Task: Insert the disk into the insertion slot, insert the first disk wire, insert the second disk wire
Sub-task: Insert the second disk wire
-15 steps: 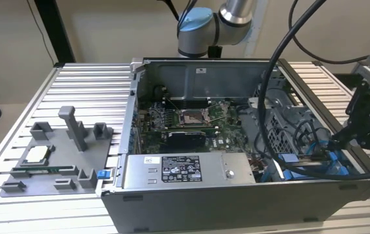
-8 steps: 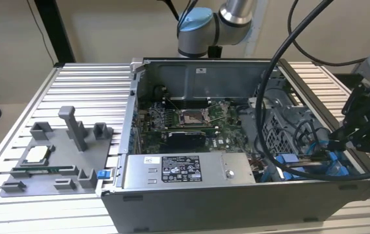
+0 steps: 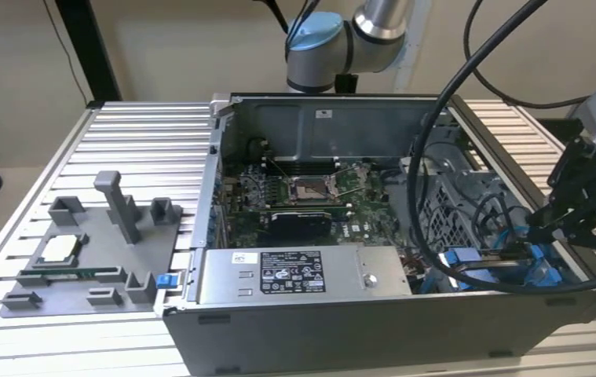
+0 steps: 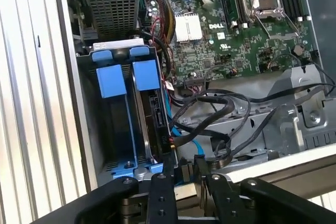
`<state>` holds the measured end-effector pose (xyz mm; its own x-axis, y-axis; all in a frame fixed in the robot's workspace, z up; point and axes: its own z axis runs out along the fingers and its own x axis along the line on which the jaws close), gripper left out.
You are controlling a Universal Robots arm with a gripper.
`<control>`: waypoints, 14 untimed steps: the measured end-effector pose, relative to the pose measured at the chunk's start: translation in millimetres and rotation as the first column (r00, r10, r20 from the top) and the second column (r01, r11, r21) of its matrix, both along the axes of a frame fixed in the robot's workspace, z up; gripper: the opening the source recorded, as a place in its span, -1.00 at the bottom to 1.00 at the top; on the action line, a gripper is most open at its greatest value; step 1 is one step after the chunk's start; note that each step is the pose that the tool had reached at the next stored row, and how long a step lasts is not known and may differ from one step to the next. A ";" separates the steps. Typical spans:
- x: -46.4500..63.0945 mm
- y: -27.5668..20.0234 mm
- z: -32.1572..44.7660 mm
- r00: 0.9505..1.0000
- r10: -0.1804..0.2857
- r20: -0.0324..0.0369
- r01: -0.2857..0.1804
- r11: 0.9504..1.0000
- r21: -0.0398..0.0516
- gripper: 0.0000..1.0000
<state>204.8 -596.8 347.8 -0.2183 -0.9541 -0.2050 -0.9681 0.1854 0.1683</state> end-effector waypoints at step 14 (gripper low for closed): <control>-1.4 0.0 -0.8 1.000 -0.007 0.005 0.007 0.999 0.049 -1.00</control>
